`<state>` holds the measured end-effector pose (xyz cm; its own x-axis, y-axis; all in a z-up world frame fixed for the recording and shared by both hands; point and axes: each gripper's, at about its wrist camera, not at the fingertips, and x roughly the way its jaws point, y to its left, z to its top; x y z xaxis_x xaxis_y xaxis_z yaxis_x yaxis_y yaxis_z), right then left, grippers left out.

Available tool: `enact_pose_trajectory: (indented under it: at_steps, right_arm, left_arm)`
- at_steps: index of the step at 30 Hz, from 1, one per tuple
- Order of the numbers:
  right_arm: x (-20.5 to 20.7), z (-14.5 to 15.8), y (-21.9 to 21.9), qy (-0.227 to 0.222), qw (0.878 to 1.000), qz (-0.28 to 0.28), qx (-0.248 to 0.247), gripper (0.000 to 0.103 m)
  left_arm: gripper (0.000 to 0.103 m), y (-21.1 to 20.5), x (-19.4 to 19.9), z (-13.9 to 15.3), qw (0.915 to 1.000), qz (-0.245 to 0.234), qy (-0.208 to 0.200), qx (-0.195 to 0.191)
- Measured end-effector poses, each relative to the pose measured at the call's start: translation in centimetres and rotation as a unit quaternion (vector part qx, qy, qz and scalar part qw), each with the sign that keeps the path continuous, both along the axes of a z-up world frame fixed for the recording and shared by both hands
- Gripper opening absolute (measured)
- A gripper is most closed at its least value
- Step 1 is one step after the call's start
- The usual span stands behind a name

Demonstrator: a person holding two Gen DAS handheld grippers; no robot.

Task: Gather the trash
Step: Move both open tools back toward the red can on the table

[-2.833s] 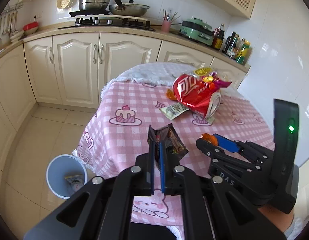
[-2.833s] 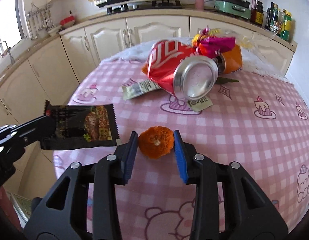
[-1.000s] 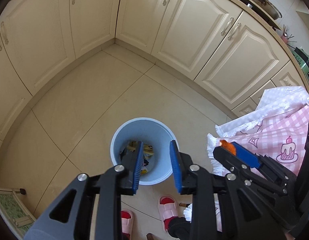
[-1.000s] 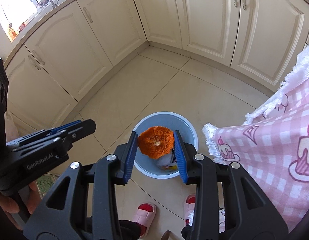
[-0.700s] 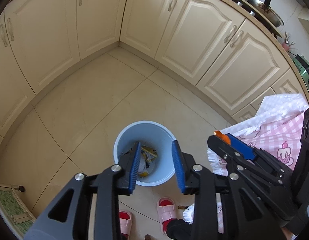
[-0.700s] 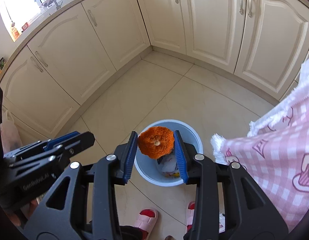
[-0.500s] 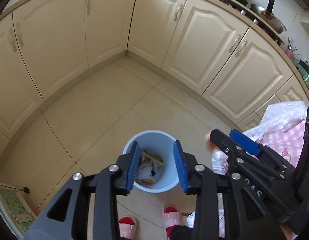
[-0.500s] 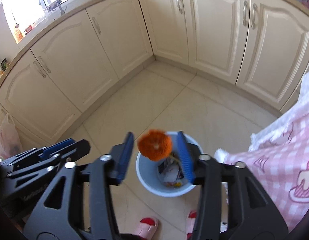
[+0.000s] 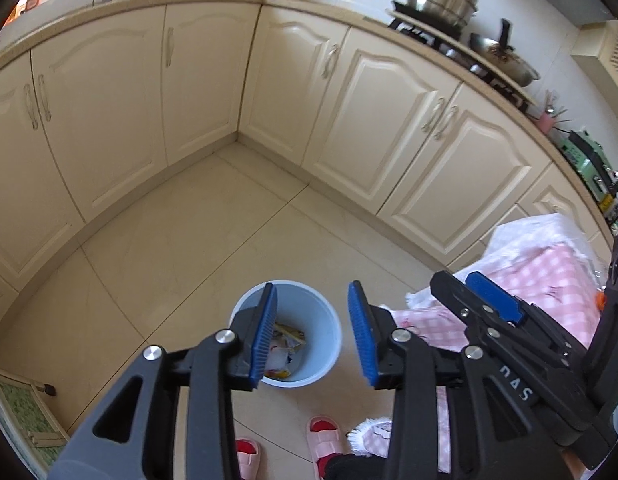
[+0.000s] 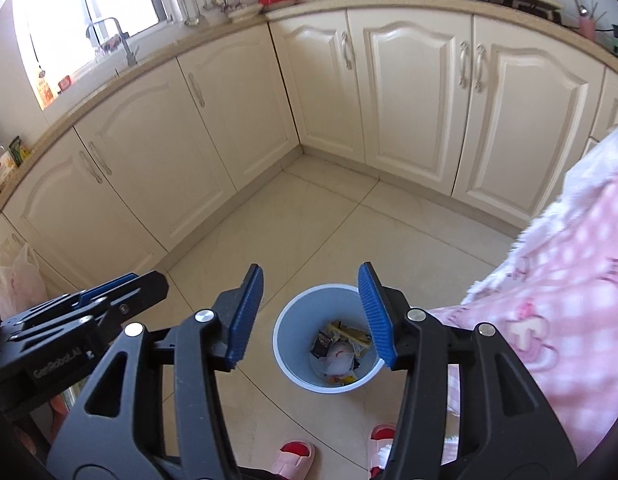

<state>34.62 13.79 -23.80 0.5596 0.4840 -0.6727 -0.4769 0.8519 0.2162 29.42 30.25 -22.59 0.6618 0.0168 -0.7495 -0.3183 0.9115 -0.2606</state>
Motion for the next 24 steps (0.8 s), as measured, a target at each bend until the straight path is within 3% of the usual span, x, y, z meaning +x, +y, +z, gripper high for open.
enact_pose_trajectory:
  at_steps: [8, 14, 18, 24]
  right_arm:
    - [-5.0, 6.5, -7.8, -0.063, 0.997, -0.048, 0.025, 0.052]
    - [-8.6, 9.9, -17.0, -0.107, 0.987, -0.119, 0.026, 0.055]
    - [-9.9, 11.1, -24.4, -0.122, 0.975, -0.182, 0.024, 0.058]
    - [-10.9, 10.9, -34.3, -0.117, 0.956, -0.267, 0.035, 0.059]
  left_arm:
    - [0.046, -6.5, -2.9, 5.6, 0.9969, -0.056, -0.054, 0.01]
    - [0.05, -14.5, -3.4, 8.9, 0.9876, -0.133, -0.082, 0.015]
    - [0.051, -21.0, -2.5, 9.6, 0.9768, -0.198, -0.076, 0.03]
    - [0.054, -29.9, -1.3, 9.2, 0.9516, -0.298, -0.055, 0.052]
